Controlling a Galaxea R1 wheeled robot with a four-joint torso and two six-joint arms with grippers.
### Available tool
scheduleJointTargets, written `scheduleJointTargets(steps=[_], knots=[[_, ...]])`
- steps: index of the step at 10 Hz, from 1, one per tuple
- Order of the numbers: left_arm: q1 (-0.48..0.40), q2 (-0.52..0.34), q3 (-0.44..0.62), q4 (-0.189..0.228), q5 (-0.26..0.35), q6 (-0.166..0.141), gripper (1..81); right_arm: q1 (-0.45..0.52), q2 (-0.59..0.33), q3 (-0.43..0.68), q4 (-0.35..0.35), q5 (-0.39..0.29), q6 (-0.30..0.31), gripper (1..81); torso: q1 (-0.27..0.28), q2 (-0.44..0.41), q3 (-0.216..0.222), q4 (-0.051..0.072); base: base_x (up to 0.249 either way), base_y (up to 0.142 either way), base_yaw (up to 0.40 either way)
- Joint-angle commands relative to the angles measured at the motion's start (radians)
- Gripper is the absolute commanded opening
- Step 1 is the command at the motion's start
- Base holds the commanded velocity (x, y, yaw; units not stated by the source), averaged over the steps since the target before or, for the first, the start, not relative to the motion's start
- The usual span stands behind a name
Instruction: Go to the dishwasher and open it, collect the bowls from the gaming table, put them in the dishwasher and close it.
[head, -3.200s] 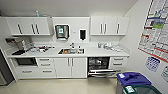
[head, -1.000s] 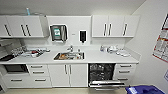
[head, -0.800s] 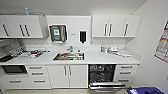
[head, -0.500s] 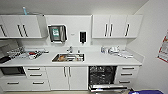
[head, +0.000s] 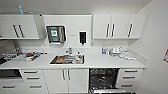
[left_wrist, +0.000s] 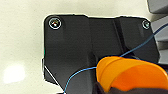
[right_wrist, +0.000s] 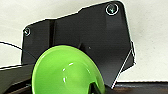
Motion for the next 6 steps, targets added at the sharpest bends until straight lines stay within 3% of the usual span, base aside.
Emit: scheduleJointTargets(steps=[1, 6], knots=[[-0.046, 0.000, 0.001, 0.009, 0.050, 0.009, 1.0, 0.044, -0.009, 0.002, -0.007, -0.044, -0.003, 1.0, 0.000, 0.000, 0.000, 0.000, 0.171, -0.061, 0.000], [-0.046, -0.002, 0.001, 0.009, 0.050, 0.009, 1.0, 0.043, -0.009, 0.002, -0.007, -0.044, -0.003, 1.0, 0.002, 0.001, -0.001, 0.000, 0.171, -0.074, 0.000]])
